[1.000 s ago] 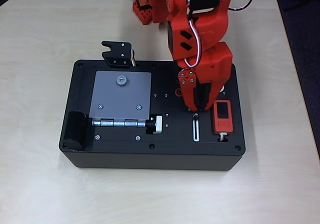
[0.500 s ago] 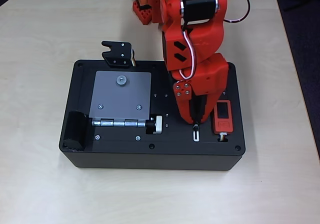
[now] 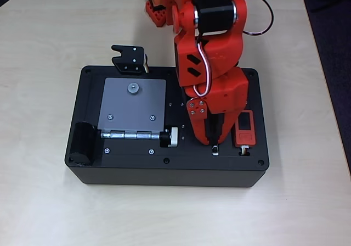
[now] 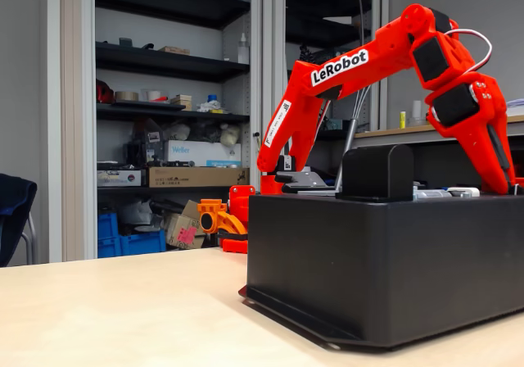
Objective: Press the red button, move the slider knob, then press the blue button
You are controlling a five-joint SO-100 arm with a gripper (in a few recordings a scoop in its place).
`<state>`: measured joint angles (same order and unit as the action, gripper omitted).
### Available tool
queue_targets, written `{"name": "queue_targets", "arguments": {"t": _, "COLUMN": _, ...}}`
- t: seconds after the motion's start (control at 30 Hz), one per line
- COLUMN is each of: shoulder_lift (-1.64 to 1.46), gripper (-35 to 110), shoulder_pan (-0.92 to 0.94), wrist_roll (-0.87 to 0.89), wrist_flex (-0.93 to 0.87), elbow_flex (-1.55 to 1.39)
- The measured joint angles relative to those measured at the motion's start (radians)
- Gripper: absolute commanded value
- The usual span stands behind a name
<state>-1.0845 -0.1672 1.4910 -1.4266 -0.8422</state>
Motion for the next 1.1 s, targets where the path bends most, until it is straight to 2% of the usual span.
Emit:
{"name": "queue_targets", "arguments": {"t": 0.3, "shoulder_lift": 0.072, "gripper": 0, "shoulder_pan": 0.000, "wrist_roll": 0.000, "wrist_flex": -0.071, "elbow_flex": 0.129}}
{"name": "queue_targets", "arguments": {"t": 0.43, "shoulder_lift": 0.127, "gripper": 0, "shoulder_pan": 0.000, "wrist_roll": 0.005, "wrist_flex": -0.140, "elbow_flex": 0.236}}
{"name": "queue_targets", "arguments": {"t": 0.6, "shoulder_lift": 0.149, "gripper": 3, "shoulder_pan": 0.011, "wrist_roll": 0.091, "wrist_flex": -0.268, "elbow_flex": 0.319}}
{"name": "queue_targets", "arguments": {"t": 0.8, "shoulder_lift": 0.028, "gripper": 16, "shoulder_pan": -0.023, "wrist_roll": 0.141, "wrist_flex": -0.282, "elbow_flex": 0.146}}
{"name": "queue_targets", "arguments": {"t": 1.1, "shoulder_lift": -0.132, "gripper": 48, "shoulder_pan": -0.077, "wrist_roll": 0.140, "wrist_flex": -0.210, "elbow_flex": -0.012}}
